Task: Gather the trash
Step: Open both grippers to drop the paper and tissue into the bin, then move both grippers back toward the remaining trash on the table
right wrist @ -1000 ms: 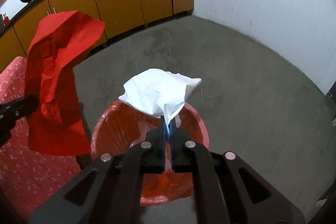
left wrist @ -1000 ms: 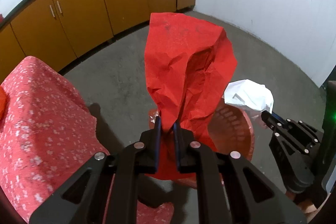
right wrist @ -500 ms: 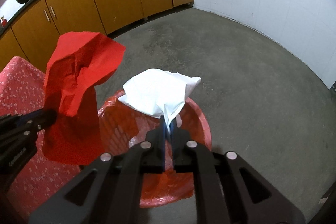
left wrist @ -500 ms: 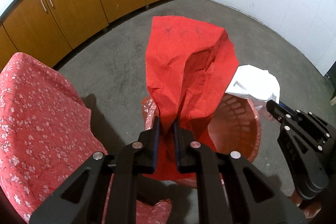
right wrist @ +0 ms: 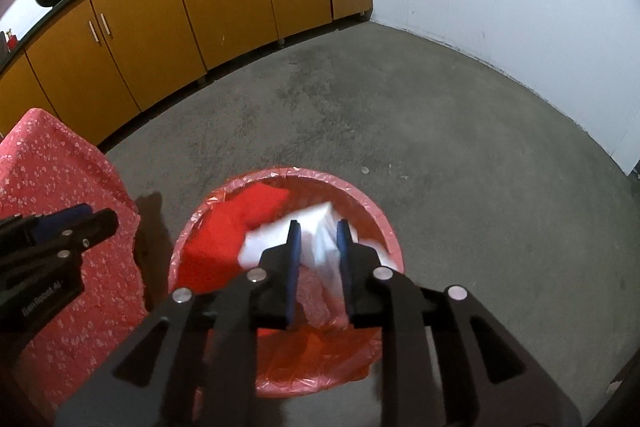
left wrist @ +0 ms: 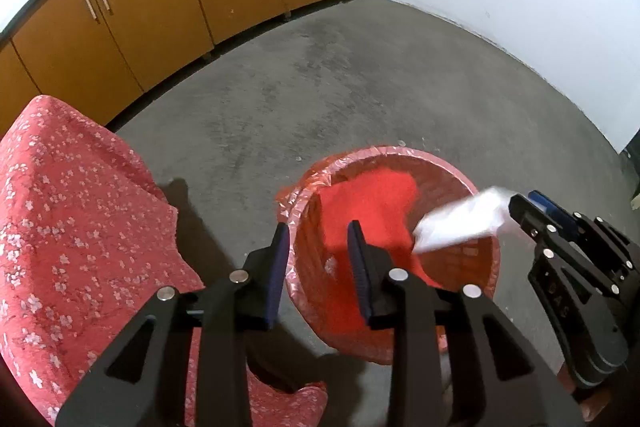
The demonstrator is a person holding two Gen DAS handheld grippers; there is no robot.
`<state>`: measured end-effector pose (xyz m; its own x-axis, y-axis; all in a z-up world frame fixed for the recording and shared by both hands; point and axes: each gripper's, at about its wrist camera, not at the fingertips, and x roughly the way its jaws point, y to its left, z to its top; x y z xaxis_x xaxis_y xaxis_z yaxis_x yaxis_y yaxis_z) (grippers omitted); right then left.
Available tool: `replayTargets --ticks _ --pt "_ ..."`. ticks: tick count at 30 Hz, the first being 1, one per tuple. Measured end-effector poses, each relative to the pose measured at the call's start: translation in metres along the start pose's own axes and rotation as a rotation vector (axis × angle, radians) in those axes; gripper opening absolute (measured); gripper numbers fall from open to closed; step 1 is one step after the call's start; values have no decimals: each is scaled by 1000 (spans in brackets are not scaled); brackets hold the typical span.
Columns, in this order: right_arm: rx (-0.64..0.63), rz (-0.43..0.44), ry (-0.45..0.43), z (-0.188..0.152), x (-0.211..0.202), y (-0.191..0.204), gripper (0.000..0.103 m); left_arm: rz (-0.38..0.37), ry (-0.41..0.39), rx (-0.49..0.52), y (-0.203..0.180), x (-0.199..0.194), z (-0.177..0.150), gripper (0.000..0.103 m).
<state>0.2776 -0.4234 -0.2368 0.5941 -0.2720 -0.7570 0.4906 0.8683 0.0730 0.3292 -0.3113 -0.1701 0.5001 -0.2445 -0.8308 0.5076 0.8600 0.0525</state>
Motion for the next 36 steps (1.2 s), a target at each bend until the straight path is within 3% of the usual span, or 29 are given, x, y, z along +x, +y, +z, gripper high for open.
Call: replayTargets --ticks 9,16,24,30,36 --pt "-24 -5 -57 13 -24 3 25 16 -87 -82 28 -36 8 31" --pt "-84 67 -149 37 -73 47 29 32 -201 -167 79 -98 3 31" --pt "-230 290 -225 48 -140 170 38 137 -327 -279 173 -183 -45 39" --pt "-341 452 -203 36 -167 275 40 332 -375 -394 267 -234 -112 47" --pt "-436 547 -194 22 -184 359 40 478 -350 -545 345 -262 -179 49"
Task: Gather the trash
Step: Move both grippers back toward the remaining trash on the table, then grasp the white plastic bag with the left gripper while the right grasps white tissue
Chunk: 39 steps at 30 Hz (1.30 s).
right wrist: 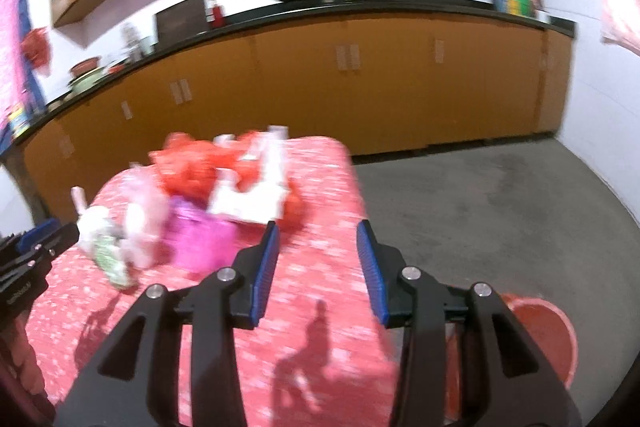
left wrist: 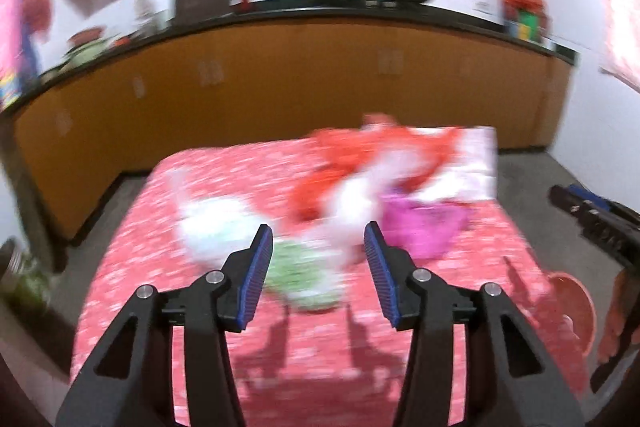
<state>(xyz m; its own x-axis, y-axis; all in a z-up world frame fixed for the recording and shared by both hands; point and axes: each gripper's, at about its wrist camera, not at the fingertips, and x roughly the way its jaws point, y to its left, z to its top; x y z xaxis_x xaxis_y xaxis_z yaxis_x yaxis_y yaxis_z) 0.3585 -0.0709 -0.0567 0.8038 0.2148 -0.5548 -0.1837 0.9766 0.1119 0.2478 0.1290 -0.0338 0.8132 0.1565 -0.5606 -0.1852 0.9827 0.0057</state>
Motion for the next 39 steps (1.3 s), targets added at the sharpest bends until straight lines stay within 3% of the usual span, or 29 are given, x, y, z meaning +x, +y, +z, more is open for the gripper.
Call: replayTargets --ticks 3,8,17,18,19,20,21,29,32,36,39 --pt "-25 21 4 10 16 29 40 51 18 -73 41 5 -4 49" --pt "-48 -1 50 18 47 44 43 97 20 -115 79 8 -8 50" --pt "-90 -13 104 27 86 62 42 44 33 -152 109 15 -13 54" --pt "-96 -8 115 28 90 63 38 31 33 -152 110 16 -13 55" --pt "-103 7 141 27 93 65 16 24 33 -149 109 16 -12 58" --pt "-105 21 159 26 95 66 6 17 33 -146 109 17 -12 60" --pt "-101 42 166 24 93 66 3 4 34 -141 108 19 -11 61" --pt "-103 82 144 8 65 63 3 -57 129 -146 103 54 -4 67" --pt "-125 78 148 2 60 64 3 -80 163 -204 111 65 0 69" --pt "-143 77 149 -5 55 66 3 -32 129 -229 124 70 20 69" --pt "-146 75 152 -7 54 67 3 -16 147 -239 134 81 33 69"
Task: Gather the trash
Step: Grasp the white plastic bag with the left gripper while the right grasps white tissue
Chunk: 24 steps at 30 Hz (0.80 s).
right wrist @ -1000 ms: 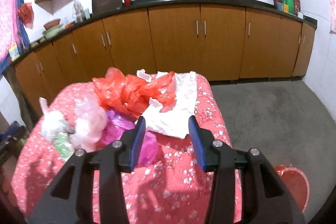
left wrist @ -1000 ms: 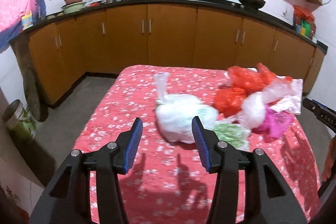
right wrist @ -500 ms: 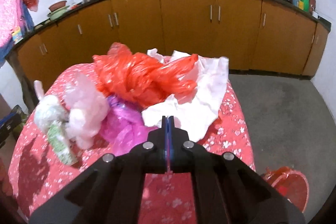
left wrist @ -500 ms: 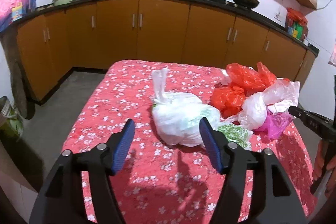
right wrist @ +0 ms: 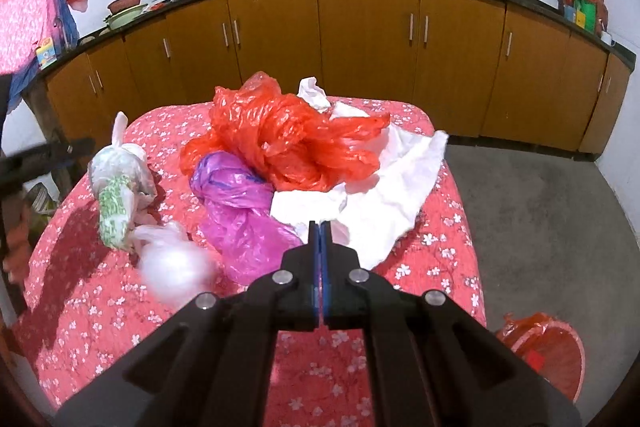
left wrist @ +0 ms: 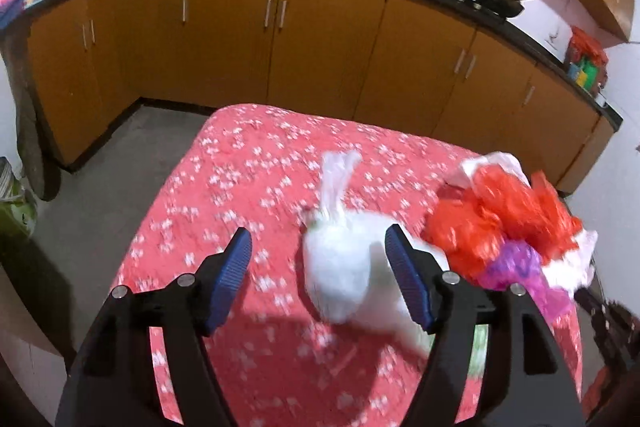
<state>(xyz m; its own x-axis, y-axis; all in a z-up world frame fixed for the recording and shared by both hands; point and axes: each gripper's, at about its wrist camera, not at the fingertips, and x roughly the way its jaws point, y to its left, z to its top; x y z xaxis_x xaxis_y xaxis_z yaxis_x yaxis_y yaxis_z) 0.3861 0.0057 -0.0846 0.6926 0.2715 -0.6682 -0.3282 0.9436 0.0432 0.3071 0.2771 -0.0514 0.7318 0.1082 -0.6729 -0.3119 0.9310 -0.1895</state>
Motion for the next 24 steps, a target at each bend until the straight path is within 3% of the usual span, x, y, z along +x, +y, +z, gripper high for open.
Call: replayTargets --ticks 3,10,12,13,14,16,24 --pt "5 -3 0 -1 0 -3 3 -23 -3 -23 5 1 10 69" --pt "9 -7 6 -2 3 -4 3 61 33 101 -13 26 17 68" --pt "8 -8 5 -2 2 -3 3 79 55 109 -16 36 17 58" --pt "9 -7 4 -2 1 -3 3 81 71 106 -16 41 18 47" --pt "10 -7 2 -2 0 -2 3 82 80 105 -15 44 18 28" --pt "9 -7 -4 -2 -3 -3 3 82 107 99 -13 48 16 9" --pt "31 14 -67 6 -33 -8 3 49 16 143 -26 -4 20 5"
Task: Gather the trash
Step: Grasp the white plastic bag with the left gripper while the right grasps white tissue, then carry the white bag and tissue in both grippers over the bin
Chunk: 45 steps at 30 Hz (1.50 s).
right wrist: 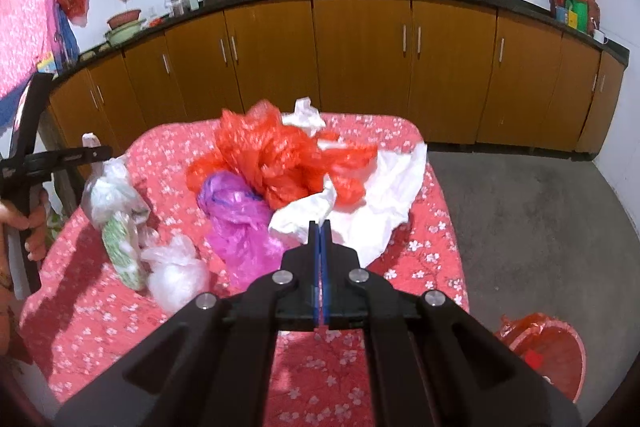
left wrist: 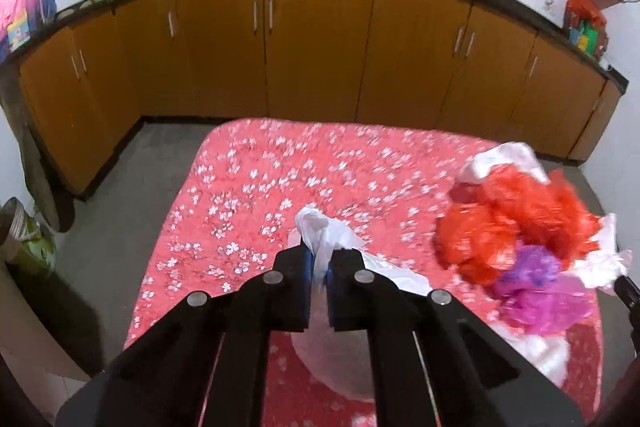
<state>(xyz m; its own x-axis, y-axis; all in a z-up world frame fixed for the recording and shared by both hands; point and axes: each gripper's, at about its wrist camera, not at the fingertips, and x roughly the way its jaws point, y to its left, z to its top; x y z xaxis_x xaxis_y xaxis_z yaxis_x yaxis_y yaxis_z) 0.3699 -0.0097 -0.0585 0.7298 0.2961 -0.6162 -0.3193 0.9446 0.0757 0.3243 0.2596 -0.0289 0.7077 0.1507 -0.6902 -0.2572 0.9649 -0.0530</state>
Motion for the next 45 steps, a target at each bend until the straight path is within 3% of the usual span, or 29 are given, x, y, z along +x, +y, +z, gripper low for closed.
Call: replayTargets --ticks 10,18,22,35,45 --pt "-1 26 -98 14 -54 9 3 -80 -118 73 -37 -80 19 5" --pt "31 -8 -172 19 -100 -4 2 -142 -163 124 -80 -112 22 5" --pt "52 -57 -198 13 -118 -23 3 -195 -183 174 -119 -121 18 5" --pt "222 -331 -210 -44 -172 -161 2 -455 -190 343 -276 -124 -23 5" --pt "368 -503 -160 -115 -190 -261 2 -583 -146 464 -391 -109 -78 5"
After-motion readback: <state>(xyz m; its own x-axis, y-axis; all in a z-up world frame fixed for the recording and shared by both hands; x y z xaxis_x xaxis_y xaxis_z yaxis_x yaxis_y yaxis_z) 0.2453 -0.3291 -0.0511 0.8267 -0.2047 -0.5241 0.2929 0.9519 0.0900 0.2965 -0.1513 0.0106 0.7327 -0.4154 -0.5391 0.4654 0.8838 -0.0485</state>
